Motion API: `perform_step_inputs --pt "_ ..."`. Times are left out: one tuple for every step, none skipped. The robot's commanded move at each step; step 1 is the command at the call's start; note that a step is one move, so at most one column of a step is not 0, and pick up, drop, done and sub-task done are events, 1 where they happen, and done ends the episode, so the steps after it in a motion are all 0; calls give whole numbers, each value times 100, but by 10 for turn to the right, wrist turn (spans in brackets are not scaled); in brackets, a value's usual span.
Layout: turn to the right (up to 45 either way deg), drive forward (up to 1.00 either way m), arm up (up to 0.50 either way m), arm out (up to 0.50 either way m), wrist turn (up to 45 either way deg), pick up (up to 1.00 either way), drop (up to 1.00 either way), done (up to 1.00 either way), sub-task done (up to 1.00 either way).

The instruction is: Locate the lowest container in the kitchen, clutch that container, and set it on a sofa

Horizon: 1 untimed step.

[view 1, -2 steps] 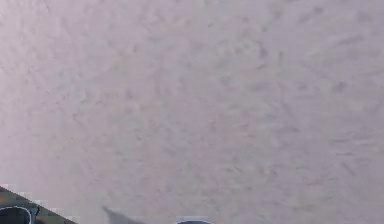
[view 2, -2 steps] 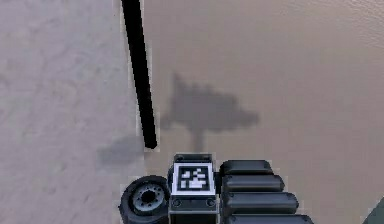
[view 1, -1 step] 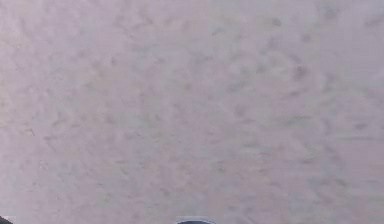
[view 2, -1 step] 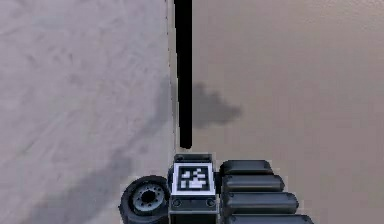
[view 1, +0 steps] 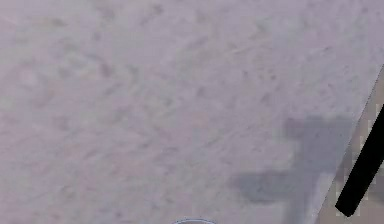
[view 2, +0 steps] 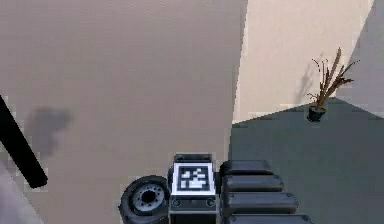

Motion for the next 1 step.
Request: perform_step_inputs --pt "450 0 0 0 0 0 0 0 0"
